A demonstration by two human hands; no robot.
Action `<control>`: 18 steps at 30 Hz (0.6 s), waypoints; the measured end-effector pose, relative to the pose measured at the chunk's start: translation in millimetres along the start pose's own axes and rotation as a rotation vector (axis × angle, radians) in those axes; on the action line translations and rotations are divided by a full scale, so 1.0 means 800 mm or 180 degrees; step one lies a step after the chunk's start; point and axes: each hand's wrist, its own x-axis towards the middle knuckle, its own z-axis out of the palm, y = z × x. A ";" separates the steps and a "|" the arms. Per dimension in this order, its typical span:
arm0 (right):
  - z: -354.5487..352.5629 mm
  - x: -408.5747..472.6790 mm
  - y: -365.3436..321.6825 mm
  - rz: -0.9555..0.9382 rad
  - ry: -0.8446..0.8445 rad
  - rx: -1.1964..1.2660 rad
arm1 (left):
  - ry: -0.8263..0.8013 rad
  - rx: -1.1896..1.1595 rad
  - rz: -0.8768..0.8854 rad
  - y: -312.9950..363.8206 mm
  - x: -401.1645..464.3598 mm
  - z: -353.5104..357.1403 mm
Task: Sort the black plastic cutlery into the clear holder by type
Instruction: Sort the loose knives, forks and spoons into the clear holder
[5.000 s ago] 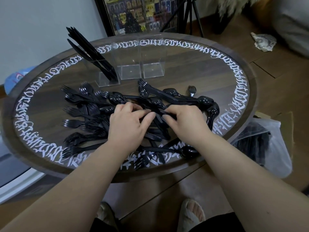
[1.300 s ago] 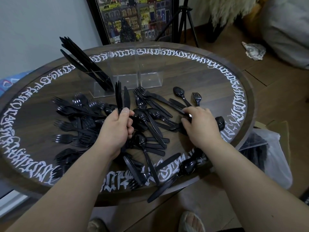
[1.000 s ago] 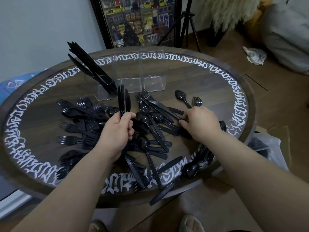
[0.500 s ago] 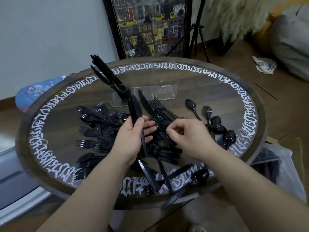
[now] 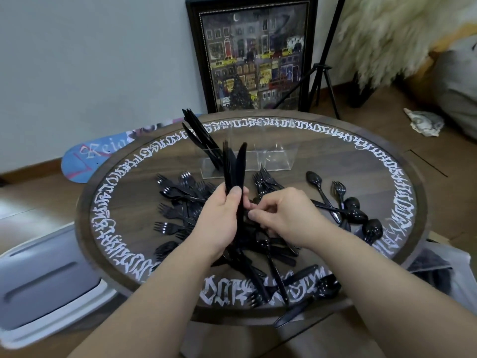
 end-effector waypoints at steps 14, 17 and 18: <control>-0.020 0.039 -0.083 0.0129 -0.0322 0.1974 | -0.0204 0.3453 0.1284 0.033 0.016 -0.057; -0.026 0.058 -0.094 0.0025 0.0115 0.1250 | -0.0448 0.3487 0.1516 0.051 0.027 -0.059; -0.034 0.066 -0.099 -0.0022 0.0226 0.1176 | -0.0422 0.3327 0.1506 0.061 0.032 -0.063</control>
